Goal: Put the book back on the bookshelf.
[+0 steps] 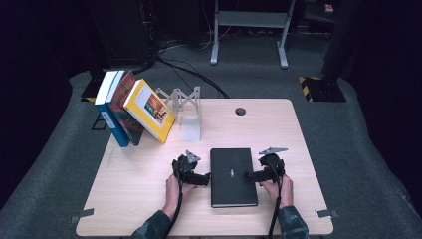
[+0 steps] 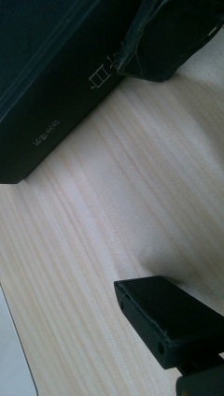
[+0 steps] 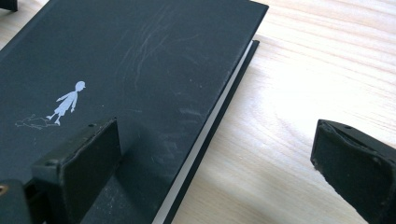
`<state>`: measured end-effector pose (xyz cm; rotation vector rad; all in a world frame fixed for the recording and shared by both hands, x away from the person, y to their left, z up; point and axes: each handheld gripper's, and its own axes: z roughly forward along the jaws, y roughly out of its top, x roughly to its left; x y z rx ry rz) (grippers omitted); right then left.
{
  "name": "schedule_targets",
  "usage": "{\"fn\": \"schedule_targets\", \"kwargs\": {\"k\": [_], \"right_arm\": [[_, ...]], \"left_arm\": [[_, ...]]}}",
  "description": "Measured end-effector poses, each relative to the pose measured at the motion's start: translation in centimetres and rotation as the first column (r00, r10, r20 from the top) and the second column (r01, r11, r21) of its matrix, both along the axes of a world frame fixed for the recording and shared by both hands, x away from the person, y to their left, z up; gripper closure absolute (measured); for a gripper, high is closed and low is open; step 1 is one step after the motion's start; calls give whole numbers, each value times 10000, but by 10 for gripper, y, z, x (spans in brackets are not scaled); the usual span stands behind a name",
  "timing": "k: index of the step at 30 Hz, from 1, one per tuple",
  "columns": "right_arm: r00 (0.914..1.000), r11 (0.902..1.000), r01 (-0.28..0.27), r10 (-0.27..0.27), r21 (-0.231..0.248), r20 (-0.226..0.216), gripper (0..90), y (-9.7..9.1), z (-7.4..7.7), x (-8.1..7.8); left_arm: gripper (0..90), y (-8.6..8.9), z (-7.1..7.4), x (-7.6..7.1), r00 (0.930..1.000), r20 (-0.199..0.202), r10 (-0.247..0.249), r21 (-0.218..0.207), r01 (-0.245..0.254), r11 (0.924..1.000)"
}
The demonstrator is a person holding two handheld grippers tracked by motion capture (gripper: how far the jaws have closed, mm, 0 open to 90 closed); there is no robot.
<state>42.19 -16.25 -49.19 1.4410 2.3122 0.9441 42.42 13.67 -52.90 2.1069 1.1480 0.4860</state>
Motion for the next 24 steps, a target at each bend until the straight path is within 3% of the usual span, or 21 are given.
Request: {"fn": "schedule_targets", "kwargs": {"k": [1,9,13,14,16,24], "right_arm": [[10000,10000,54,-54,53,1,11,-1,-1,0],[9993,9985,372,-372,396,-19,30,-3,-3,-3],[9995,9990,290,-295,336,145,26,-3,-3,-5],[9997,9980,233,-229,579,-75,19,3,-4,-7],[9999,9976,87,-82,694,-77,21,9,-5,-8],[10000,9995,-57,57,325,-4,21,22,-3,-6]], "left_arm": [[1,-1,-1,0,9999,137,29,10,-29,10000],[0,2,0,0,9999,-13,-143,-348,142,9993],[0,2,0,0,9999,-12,-132,-348,132,9993],[0,2,0,0,9999,-18,-127,-344,126,9993],[0,2,0,0,9999,-25,-127,-337,126,9994],[1,0,-1,1,10000,74,-32,-134,33,9999]]}}
